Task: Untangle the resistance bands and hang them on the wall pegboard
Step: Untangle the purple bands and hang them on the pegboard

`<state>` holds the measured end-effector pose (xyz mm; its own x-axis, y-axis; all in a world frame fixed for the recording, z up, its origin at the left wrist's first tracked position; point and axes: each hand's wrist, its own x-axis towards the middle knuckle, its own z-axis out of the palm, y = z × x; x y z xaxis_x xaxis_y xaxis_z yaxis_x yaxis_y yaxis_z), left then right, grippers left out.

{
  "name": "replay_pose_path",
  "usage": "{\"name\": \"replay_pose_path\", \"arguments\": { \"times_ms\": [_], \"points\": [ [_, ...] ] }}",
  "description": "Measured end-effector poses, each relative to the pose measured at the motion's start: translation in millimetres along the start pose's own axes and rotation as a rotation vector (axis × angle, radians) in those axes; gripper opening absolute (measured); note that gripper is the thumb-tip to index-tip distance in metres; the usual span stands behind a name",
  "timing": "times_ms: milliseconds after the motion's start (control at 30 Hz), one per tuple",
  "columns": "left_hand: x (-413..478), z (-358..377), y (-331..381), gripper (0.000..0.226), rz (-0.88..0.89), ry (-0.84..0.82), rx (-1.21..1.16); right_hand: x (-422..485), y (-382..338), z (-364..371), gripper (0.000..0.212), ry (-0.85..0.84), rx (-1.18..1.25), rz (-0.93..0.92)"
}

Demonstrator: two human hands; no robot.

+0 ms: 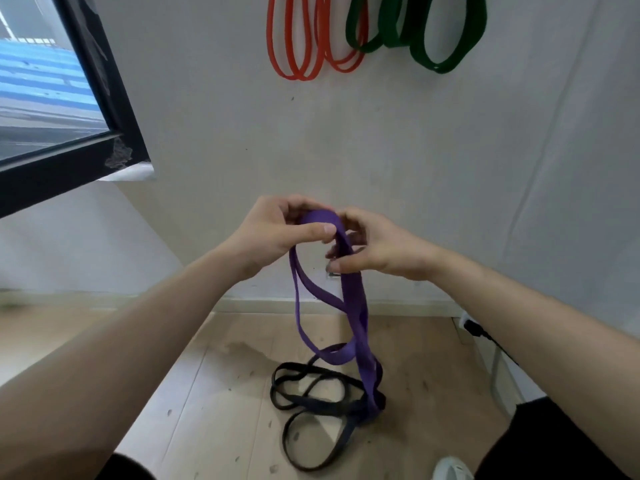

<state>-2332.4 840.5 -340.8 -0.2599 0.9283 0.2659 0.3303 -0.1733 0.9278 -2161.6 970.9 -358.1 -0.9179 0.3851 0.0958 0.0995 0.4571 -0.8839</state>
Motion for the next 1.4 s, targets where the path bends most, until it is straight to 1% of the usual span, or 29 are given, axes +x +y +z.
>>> {"name": "replay_pose_path", "arguments": {
  "times_ms": [67,133,200,267,300,367,400,433,467,567,600,633,700,733,800,867,900,1000,1067,1100,1167,1233,1300,1400],
  "points": [
    [-3.2,-3.1,-0.8,0.029,0.002,0.043,0.012,-3.7,29.5,9.4,0.051,-0.119,-0.058,0.112],
    [-5.3,-9.2,-2.6,0.026,-0.003,0.111,-0.027,-7.4,58.8,13.8,0.051,-0.233,-0.156,0.212],
    [-6.9,-17.3,-5.5,0.024,-0.01,0.181,-0.075,-10.8,81.5,18.3,0.054,-0.28,-0.198,0.321],
    [-9.4,-23.7,-8.2,0.025,-0.013,0.224,-0.089,-12.2,95.4,31.3,0.067,-0.297,-0.199,0.393],
    [-10.6,-26.5,-9.3,0.026,-0.015,0.24,-0.101,-10.9,99.8,41.2,0.076,-0.282,-0.187,0.396],
    [-12.5,-32.4,-8.5,0.029,-0.018,0.274,-0.154,-1.6,108.9,60.4,0.088,-0.2,-0.109,0.371],
    [-13.2,-35.6,-6.9,0.028,-0.012,0.294,-0.185,5.3,113.2,68.1,0.091,-0.166,-0.063,0.35],
    [-13.4,-38.6,-5.1,0.026,-0.001,0.316,-0.211,12.1,117.6,73.7,0.089,-0.148,-0.029,0.332],
    [-13.8,-42.3,-3.5,0.025,0.011,0.341,-0.232,18.5,122.4,77.3,0.082,-0.144,-0.021,0.335],
    [-16.0,-53.4,-3.7,0.022,0.027,0.406,-0.276,26.6,134.6,85.0,0.043,-0.16,-0.069,0.38],
    [-17.3,-57.6,-5.3,0.021,0.024,0.414,-0.269,28.1,139.2,87.1,0.034,-0.18,-0.071,0.404],
    [-19.0,-61.5,-7.3,0.022,0.017,0.413,-0.248,29.7,142.5,89.0,0.029,-0.197,-0.069,0.419],
    [-23.1,-67.8,-12.6,0.026,-0.001,0.4,-0.195,32.0,144.9,90.5,0.026,-0.209,-0.059,0.43],
    [-25.0,-70.2,-15.1,0.028,-0.011,0.398,-0.176,33.5,146.9,89.1,0.027,-0.206,-0.043,0.441],
    [-28.5,-72.3,-19.4,0.031,-0.026,0.406,-0.145,32.3,152.6,86.4,0.039,-0.181,-0.04,0.473],
    [-31.0,-70.3,-22.8,0.03,-0.04,0.422,-0.104,25.1,171.3,86.3,0.054,-0.148,-0.11,0.52],
    [-32.1,-69.1,-24.8,0.03,-0.047,0.428,-0.079,17.5,184.3,88.3,0.057,-0.146,-0.153,0.557],
    [-34.2,-69.6,-33.6,0.029,-0.063,0.415,0.005,-12.1,237.0,97.3,0.05,-0.122,-0.246,0.654],
    [-35.9,-72.1,-42.2,0.03,-0.082,0.398,0.054,-31.4,264.0,102.1,0.048,-0.074,-0.324,0.66],
    [-37.5,-72.2,-46.8,0.031,-0.097,0.379,0.075,-38.4,274.4,102.9,0.052,-0.073,-0.386,0.648],
    [-42.3,-70.6,-56.6,0.033,-0.139,0.313,0.11,-46.8,293.9,102.4,0.067,-0.144,-0.49,0.615],
    [-48.0,-67.2,-66.6,0.034,-0.193,0.232,0.159,-50.1,316.8,102.6,0.086,-0.252,-0.499,0.619],
    [-52.4,-62.8,-77.1,0.034,-0.247,0.178,0.205,-55.4,341.0,106.5,0.097,-0.33,-0.496,0.609],
    [-54.9,-54.7,-93.4,0.028,-0.303,0.127,0.243,-70.6,378.7,125.5,0.11,-0.368,-0.541,0.611]
  ]
}}
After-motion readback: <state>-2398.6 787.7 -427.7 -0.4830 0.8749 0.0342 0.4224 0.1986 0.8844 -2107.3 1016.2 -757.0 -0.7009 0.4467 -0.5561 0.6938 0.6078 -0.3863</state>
